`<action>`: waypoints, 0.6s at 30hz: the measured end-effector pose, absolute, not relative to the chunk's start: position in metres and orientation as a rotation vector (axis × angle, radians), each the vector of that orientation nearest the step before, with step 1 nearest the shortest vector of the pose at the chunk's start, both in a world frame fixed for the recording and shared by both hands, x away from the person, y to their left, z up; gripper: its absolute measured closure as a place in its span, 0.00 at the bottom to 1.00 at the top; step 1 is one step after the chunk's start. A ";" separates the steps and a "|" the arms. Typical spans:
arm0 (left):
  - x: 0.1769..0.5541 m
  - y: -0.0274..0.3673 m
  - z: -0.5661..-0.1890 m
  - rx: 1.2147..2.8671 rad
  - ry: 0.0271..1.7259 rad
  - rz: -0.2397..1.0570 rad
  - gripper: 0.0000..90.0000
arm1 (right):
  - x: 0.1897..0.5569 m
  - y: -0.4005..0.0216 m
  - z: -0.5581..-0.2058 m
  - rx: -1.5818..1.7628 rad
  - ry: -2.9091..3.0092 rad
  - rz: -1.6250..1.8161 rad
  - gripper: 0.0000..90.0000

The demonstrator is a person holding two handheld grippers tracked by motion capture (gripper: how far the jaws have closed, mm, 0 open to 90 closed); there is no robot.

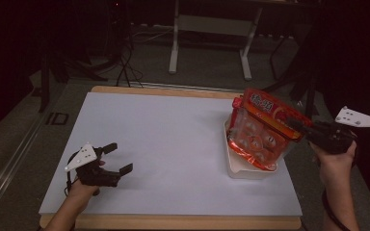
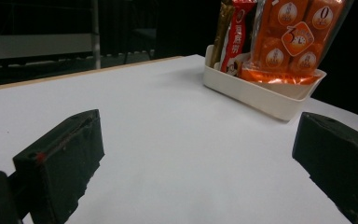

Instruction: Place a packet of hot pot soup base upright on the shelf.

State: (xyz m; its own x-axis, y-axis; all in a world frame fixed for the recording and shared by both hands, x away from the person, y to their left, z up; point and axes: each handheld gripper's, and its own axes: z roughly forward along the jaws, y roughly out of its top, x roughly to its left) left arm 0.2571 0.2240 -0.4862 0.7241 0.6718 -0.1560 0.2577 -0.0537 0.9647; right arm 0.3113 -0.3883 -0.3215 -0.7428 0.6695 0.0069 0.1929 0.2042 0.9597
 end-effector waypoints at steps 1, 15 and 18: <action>0.257 0.224 -0.486 1.638 0.760 0.400 0.03 | 0.312 -0.388 -0.321 0.802 2.081 1.559 1.00; 0.257 0.224 -0.486 1.630 0.757 0.398 0.03 | 0.315 -0.382 -0.328 0.809 2.162 1.445 1.00; 0.257 0.223 -0.486 1.631 0.755 0.395 0.03 | 0.314 -0.385 -0.328 0.818 2.164 1.426 1.00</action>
